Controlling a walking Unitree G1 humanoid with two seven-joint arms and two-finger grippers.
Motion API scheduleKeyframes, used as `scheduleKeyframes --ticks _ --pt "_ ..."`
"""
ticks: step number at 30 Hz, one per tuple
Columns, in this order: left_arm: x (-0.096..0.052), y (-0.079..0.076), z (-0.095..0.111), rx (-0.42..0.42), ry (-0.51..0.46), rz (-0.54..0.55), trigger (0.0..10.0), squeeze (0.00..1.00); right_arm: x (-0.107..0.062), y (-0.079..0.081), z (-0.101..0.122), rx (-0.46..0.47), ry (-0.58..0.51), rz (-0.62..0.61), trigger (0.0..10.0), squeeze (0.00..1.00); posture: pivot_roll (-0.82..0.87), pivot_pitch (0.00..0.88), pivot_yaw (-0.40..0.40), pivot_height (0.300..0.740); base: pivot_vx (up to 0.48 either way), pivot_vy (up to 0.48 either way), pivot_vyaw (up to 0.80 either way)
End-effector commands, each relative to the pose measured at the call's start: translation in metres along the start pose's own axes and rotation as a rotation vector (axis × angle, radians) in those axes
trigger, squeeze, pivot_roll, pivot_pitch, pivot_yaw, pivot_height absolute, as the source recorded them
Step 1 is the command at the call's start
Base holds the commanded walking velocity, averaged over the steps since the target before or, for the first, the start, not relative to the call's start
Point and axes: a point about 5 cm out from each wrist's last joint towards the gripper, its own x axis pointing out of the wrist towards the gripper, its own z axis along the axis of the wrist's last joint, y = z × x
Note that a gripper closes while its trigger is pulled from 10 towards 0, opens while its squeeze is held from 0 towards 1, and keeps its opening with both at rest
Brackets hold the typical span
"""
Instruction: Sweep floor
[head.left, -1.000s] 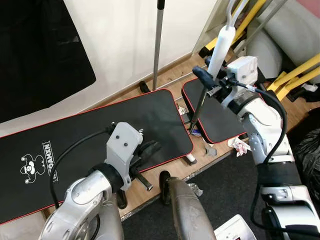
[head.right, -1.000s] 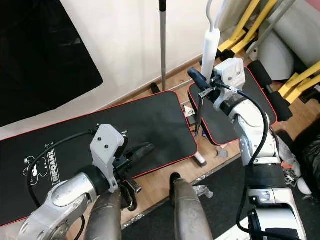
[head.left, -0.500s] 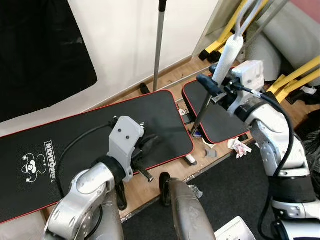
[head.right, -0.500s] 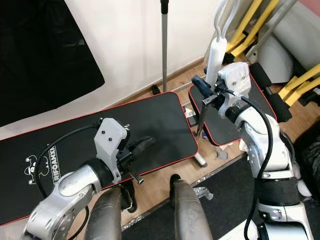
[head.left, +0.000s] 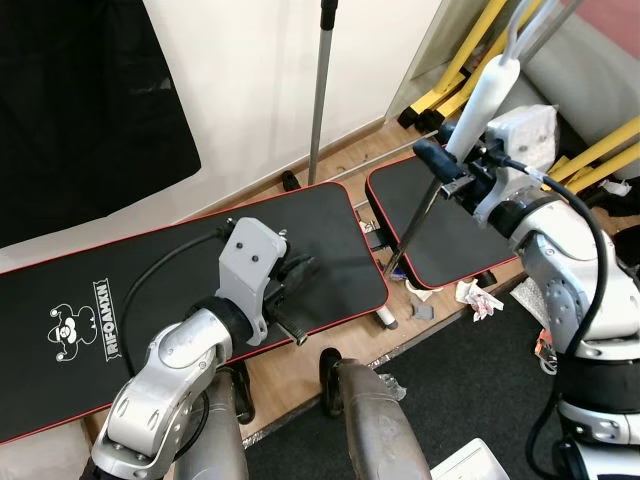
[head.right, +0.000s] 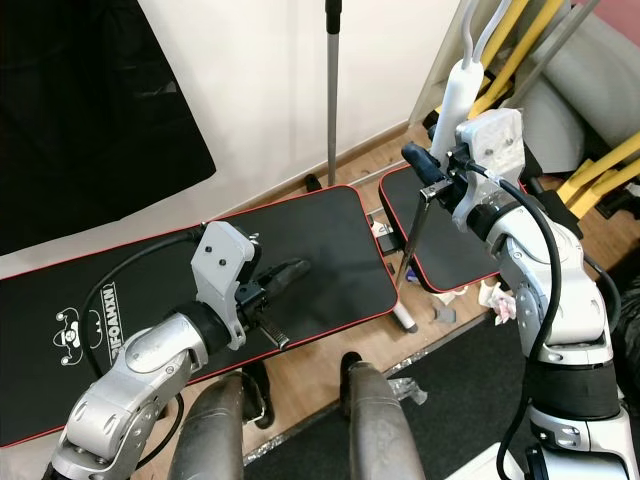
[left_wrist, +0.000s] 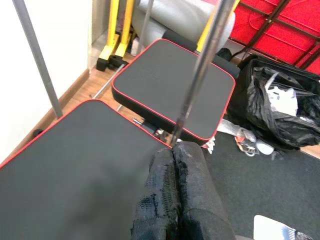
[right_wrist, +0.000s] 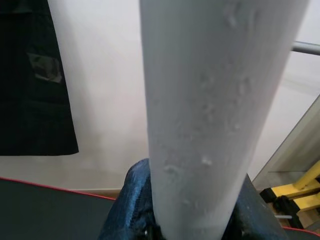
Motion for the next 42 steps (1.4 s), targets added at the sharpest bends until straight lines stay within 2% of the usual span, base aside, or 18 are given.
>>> scheduleKeyframes --ticks 1,3,4,6,7,8,15,26,39,42 --pt "0.001 -0.003 -0.004 -0.016 0.009 -0.025 10.0 0.0 -0.006 -0.001 0.005 0.012 -0.017 -0.005 0.0 0.0 -0.15 0.212 -0.138 0.74 0.0 0.0 0.0" --pt "0.002 -0.001 -0.005 -0.018 0.009 -0.015 10.0 0.0 -0.008 0.004 0.006 0.044 -0.021 0.018 0.2 0.0 -0.15 0.209 -0.138 0.74 0.0 0.0 0.0" --pt "0.003 0.003 -0.005 -0.02 0.01 0.006 10.0 0.0 -0.009 0.01 0.008 0.074 -0.026 0.046 5.7 0.0 -0.15 0.199 -0.136 0.74 0.0 0.0 0.0" --pt "0.003 0.003 -0.005 -0.02 0.01 0.006 10.0 0.0 -0.009 0.01 0.008 0.074 -0.026 0.046 5.7 0.0 -0.15 0.199 -0.136 0.74 0.0 0.0 0.0" --pt "0.003 0.004 -0.006 -0.02 0.01 0.014 10.0 0.0 -0.01 0.011 0.008 0.079 -0.024 0.049 10.0 0.0 -0.15 0.199 -0.136 0.74 0.0 0.0 0.0" --pt "0.004 0.007 -0.007 -0.013 0.01 0.032 10.0 0.0 -0.011 0.006 0.009 0.055 -0.008 -0.001 10.0 0.0 -0.15 0.179 -0.134 0.74 0.0 0.0 0.0" --pt "0.006 0.014 -0.01 -0.005 0.022 0.081 10.0 0.0 -0.011 0.001 0.013 0.019 -0.016 -0.07 10.0 0.0 -0.15 0.148 -0.134 0.74 0.0 0.0 0.0" --pt "0.009 0.02 -0.013 -0.029 0.04 0.108 10.0 0.0 -0.012 0.001 0.012 0.014 0.01 -0.095 10.0 0.0 -0.15 0.129 -0.132 0.74 0.0 0.0 0.0" --pt "0.012 0.023 -0.015 -0.018 0.036 0.132 10.0 0.0 -0.008 0.005 0.004 0.026 0.054 -0.118 10.0 0.0 -0.15 0.121 -0.143 0.74 0.0 0.0 -0.57" --pt "0.013 0.024 -0.015 -0.015 0.037 0.134 10.0 0.0 -0.008 0.003 0.003 0.028 0.061 -0.141 10.0 0.0 -0.15 0.123 -0.142 0.74 0.0 0.0 0.0"
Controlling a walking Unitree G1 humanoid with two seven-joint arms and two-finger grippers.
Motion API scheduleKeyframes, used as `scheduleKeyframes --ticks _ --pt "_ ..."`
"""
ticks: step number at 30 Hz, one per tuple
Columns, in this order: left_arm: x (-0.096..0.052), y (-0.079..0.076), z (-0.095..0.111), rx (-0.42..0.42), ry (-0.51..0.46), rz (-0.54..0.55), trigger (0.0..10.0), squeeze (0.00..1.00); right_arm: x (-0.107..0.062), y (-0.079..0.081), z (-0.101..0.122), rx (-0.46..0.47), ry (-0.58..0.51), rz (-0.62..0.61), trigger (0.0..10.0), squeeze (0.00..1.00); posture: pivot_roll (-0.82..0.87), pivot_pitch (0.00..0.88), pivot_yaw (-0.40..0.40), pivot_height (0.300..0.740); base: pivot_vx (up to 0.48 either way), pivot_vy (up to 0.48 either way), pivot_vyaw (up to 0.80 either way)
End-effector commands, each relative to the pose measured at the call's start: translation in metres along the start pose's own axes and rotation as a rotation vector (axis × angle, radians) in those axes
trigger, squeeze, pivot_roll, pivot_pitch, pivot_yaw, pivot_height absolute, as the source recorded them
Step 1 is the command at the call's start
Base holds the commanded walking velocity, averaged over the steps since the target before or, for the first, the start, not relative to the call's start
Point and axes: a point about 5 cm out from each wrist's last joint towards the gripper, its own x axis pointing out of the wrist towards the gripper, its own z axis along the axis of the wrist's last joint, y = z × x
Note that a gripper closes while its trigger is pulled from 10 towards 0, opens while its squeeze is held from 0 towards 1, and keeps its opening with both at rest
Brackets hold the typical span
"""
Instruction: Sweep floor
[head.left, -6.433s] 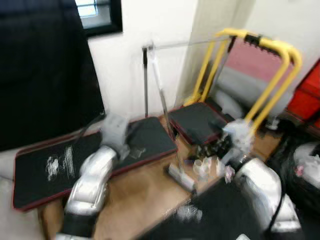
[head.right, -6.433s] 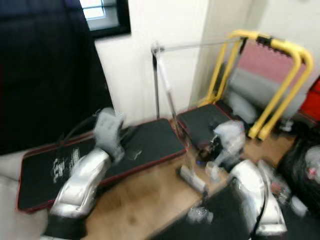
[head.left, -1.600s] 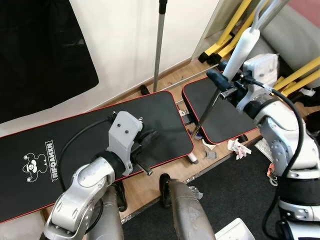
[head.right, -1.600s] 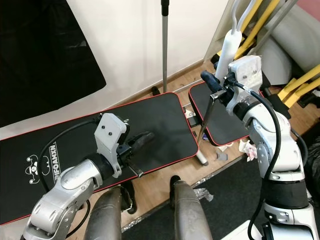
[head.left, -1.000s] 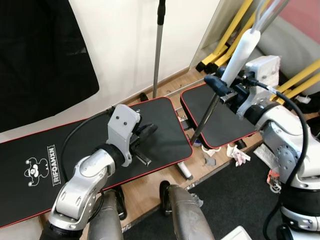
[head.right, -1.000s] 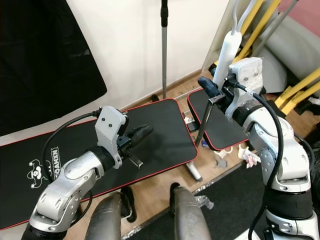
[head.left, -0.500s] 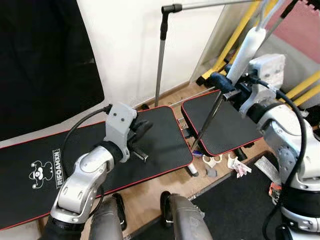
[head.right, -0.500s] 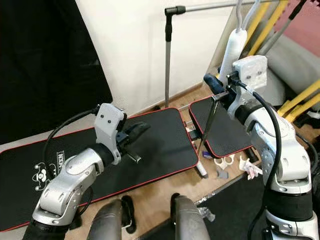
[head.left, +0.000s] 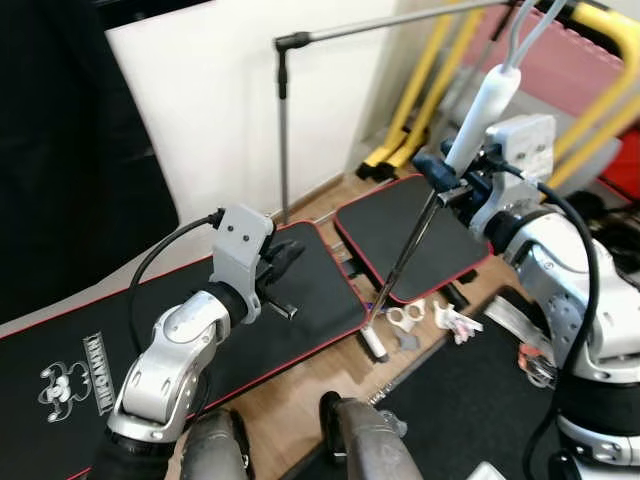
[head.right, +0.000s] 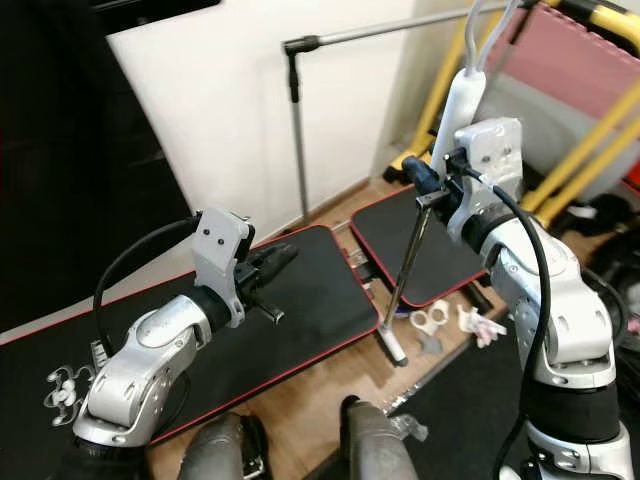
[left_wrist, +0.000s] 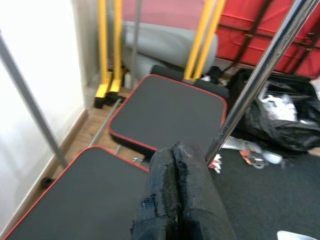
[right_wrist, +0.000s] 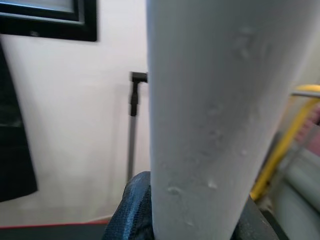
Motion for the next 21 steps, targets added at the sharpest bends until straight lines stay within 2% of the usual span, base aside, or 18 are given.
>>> scheduleKeyframes --ticks 1,4,9,15,21 --pt "0.0003 0.0002 -0.0036 -0.004 0.01 0.031 10.0 0.0 -0.0022 -0.01 0.0061 -0.036 -0.016 -0.08 10.0 0.0 -0.15 0.125 -0.141 0.74 0.0 0.0 0.0" --pt "0.0003 0.0004 -0.0037 -0.003 0.01 0.031 10.0 0.0 -0.002 -0.0111 0.0059 -0.034 -0.015 -0.093 10.0 0.0 -0.15 0.127 -0.14 0.74 -0.086 0.0 0.0" --pt "0.001 0.0007 -0.0039 -0.003 0.011 0.031 10.0 0.0 -0.0018 -0.0117 0.0061 -0.024 -0.018 -0.101 10.0 0.0 -0.15 0.129 -0.139 0.74 -0.272 0.0 0.0" --pt "0.0025 0.0013 -0.0045 -0.003 0.014 0.034 10.0 0.0 0.0004 -0.0051 0.0066 0.023 -0.04 -0.069 10.0 0.0 -0.15 0.126 -0.139 0.74 -0.291 0.0 0.0" --pt "0.0039 0.0021 -0.0046 0.002 0.015 0.043 10.0 0.0 0.0017 -0.0045 0.0057 0.018 -0.035 -0.072 10.0 0.0 -0.15 0.125 -0.141 0.74 -0.309 0.0 0.0"
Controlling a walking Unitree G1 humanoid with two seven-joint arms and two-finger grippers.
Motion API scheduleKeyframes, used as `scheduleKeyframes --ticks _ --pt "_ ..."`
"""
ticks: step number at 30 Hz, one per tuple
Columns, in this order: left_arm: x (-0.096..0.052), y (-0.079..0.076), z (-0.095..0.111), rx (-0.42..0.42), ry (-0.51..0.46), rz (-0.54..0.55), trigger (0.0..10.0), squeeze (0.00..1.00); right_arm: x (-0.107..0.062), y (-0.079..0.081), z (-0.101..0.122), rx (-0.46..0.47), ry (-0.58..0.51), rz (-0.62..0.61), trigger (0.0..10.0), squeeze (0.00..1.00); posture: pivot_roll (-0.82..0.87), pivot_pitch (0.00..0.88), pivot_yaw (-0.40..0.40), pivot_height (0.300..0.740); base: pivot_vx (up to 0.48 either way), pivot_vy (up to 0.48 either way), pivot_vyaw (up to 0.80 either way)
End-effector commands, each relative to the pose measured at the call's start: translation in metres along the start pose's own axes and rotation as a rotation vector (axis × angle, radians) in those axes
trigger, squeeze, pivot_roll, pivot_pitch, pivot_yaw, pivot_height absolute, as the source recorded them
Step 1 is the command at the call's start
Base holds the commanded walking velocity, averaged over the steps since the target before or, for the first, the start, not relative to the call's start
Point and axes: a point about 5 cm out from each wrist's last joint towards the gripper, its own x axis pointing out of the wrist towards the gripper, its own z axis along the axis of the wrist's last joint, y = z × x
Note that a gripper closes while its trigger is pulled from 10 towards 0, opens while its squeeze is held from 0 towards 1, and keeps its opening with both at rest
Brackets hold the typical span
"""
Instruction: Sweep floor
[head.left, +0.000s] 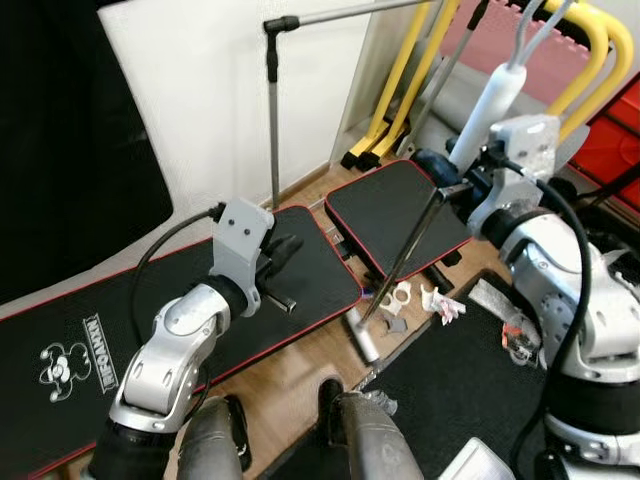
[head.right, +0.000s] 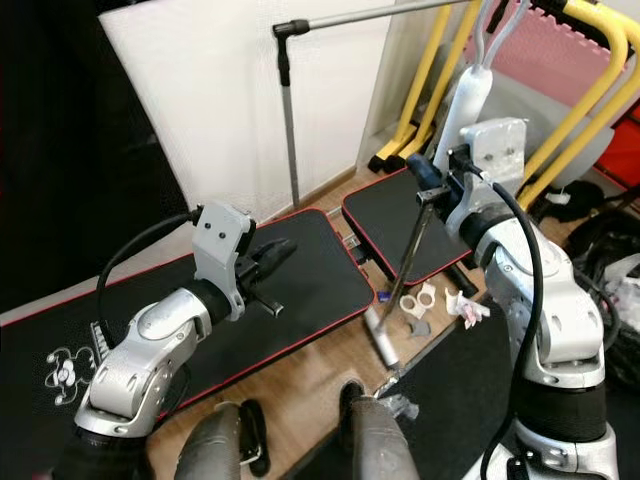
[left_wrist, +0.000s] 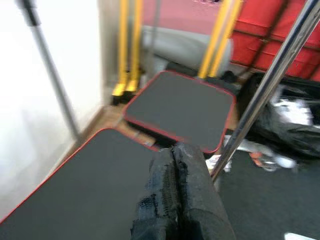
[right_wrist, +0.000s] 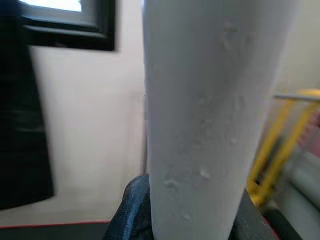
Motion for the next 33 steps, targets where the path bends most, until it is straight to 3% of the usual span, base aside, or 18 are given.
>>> scheduleKeyframes --ticks 1,10,16,29,33 --pt "-0.0003 -0.0018 -0.0075 -0.017 0.024 0.025 10.0 0.0 -0.0016 -0.0028 0.0008 -0.018 -0.006 -0.021 10.0 0.0 -0.15 0.125 -0.141 0.74 -0.315 0.0 0.0" --pt "0.0001 -0.0011 -0.0075 -0.013 0.025 0.031 10.0 0.0 -0.001 -0.0006 0.0 -0.018 -0.007 -0.018 10.0 0.0 -0.15 0.127 -0.142 0.74 -0.312 0.0 0.0" --pt "0.0005 0.0005 -0.0062 -0.009 0.017 0.043 10.0 0.0 0.0012 -0.0056 0.0026 -0.014 -0.035 -0.074 10.0 0.0 -0.15 0.131 -0.145 0.74 0.0 0.0 0.0" --pt "-0.0007 0.0023 -0.0043 0.032 0.008 0.039 10.0 0.0 0.0024 -0.0094 0.0039 0.016 -0.056 -0.12 10.0 0.0 -0.15 0.138 -0.144 0.74 0.0 0.0 -0.8" --pt "-0.0019 0.0025 -0.0051 0.033 0.015 0.031 10.0 0.0 0.0028 -0.0097 0.0038 0.025 -0.064 -0.132 10.0 0.0 -0.15 0.14 -0.145 0.74 0.43 0.0 -0.2"
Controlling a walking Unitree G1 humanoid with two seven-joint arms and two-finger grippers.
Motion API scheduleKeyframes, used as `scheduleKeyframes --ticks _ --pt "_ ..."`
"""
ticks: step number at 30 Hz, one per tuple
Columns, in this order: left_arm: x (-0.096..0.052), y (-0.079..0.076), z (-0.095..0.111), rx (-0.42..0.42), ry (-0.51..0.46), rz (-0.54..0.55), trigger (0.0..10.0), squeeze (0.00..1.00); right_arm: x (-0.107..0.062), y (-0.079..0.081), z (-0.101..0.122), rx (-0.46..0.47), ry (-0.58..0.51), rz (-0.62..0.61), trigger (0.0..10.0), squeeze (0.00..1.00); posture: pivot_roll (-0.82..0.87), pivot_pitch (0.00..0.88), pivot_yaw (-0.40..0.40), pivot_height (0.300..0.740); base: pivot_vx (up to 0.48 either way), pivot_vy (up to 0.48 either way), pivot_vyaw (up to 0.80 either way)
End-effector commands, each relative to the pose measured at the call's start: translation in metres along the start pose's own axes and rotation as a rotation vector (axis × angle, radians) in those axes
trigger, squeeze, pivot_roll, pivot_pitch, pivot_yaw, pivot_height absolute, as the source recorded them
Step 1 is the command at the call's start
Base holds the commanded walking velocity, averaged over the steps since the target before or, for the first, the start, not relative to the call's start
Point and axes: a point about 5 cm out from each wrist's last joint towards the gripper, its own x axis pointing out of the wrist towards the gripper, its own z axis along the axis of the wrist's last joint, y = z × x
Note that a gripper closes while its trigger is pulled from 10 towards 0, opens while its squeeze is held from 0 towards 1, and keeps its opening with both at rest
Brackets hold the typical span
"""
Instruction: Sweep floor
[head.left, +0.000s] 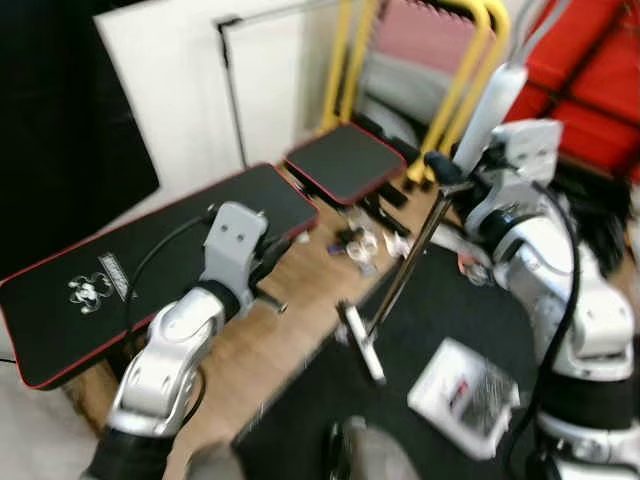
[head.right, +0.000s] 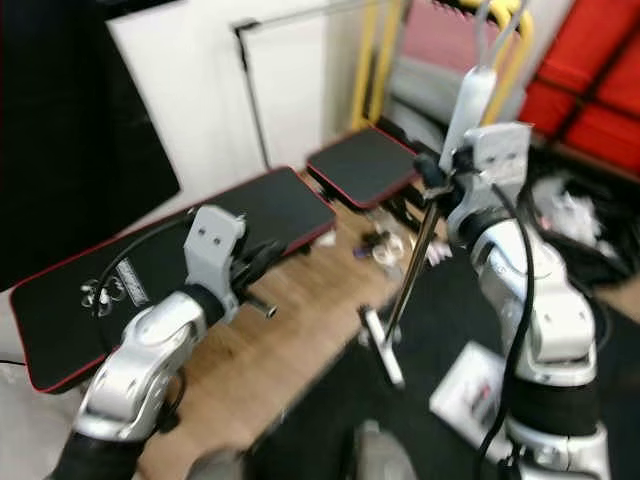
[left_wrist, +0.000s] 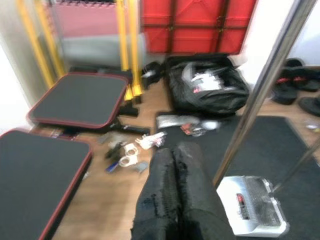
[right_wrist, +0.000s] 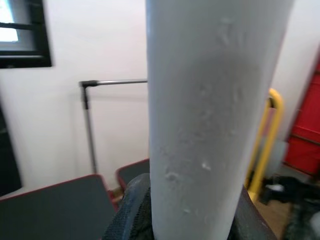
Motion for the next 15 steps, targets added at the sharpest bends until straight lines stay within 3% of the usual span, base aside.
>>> scheduleKeyframes --ticks 1,4,15 --pt "-0.0039 0.0048 -0.0049 0.005 0.026 0.018 10.0 0.0 0.0004 0.002 0.0132 -0.011 -0.075 -0.003 10.0 0.0 -0.14 0.14 -0.147 0.74 0.454 0.0 -0.8" --pt "-0.0039 0.0046 -0.0049 0.004 0.025 0.018 10.0 0.0 0.0008 0.002 0.0137 -0.002 -0.08 -0.003 10.0 0.0 -0.14 0.14 -0.148 0.74 0.453 0.0 -0.8" --pt "-0.0036 0.0034 -0.0048 0.0 0.022 0.015 10.0 0.0 0.0026 0.0038 0.0188 0.01 -0.123 -0.01 10.0 0.0 -0.15 0.143 -0.147 0.74 0.449 0.0 0.0"
